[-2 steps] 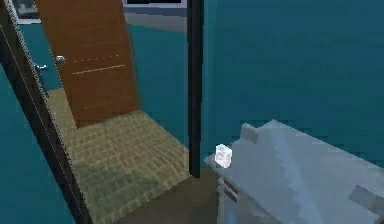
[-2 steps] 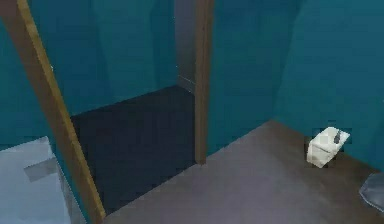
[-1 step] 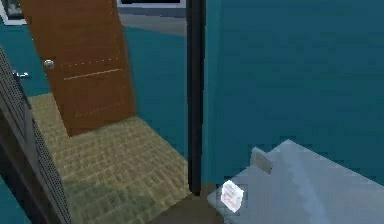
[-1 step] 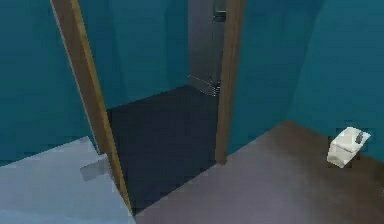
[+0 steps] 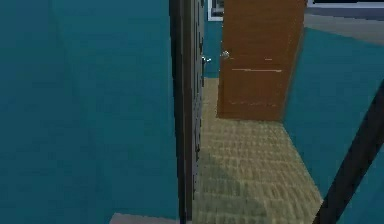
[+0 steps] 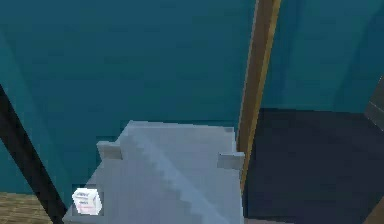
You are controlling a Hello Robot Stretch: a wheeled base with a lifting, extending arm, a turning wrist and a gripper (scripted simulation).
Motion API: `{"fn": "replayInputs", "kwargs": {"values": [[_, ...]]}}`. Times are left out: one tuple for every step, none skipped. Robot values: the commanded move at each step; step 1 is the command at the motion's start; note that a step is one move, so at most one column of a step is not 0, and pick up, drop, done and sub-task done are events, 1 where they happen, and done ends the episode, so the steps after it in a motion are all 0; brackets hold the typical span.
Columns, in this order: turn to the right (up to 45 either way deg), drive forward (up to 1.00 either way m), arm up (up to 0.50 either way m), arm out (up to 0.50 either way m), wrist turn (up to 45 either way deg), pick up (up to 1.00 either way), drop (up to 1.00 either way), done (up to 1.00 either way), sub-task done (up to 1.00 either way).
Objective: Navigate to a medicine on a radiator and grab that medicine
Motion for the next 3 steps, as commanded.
{"fn": "replayInputs", "kwargs": {"values": [[-24.0, 0.00, 0.00, 0.00, 0.0, 0.00, 0.00, 0.00, 0.00], [0.0, 0.00, 0.50, 0.00, 0.0, 0.00, 0.00, 0.00, 0.00], [0.0, 0.00, 0.38, 0.00, 0.0, 0.00, 0.00, 0.00, 0.00]]}}
